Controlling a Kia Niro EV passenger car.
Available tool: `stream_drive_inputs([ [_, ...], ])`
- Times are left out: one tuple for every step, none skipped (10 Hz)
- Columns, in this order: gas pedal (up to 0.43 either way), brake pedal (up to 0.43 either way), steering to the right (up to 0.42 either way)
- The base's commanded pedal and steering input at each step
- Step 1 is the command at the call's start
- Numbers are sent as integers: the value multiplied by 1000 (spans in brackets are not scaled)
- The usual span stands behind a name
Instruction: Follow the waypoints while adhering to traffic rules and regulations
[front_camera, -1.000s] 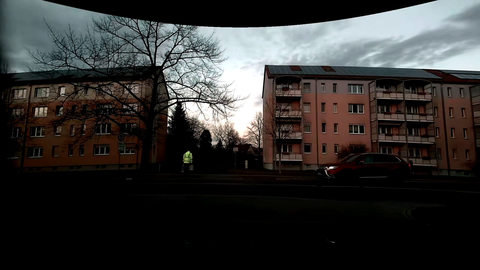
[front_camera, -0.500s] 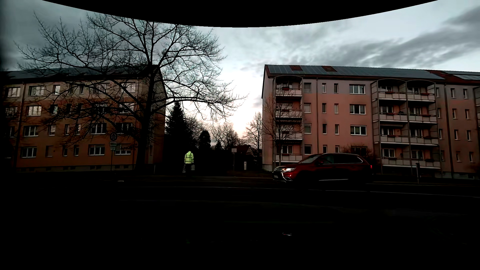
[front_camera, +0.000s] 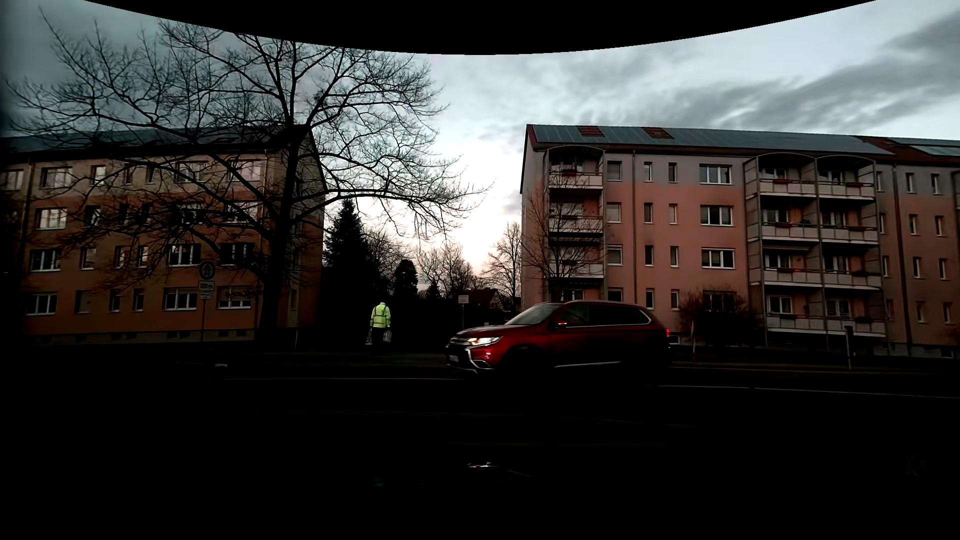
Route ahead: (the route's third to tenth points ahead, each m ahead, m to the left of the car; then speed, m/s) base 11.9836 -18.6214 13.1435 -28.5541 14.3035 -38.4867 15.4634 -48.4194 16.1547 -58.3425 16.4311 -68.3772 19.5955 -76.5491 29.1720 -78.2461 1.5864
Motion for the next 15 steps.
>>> stream_drive_inputs([
  [0, 0, 66],
  [0, 0, 77],
  [0, 12, 86],
  [0, 24, 93],
  [0, 61, 95],
  [0, 79, 95],
  [0, 104, 108],
  [0, 128, 129],
  [0, 134, 146],
  [0, 146, 164],
  [0, 152, 189],
  [0, 171, 209],
  [0, 171, 211],
  [0, 171, 215],
  [0, 165, 219],
])
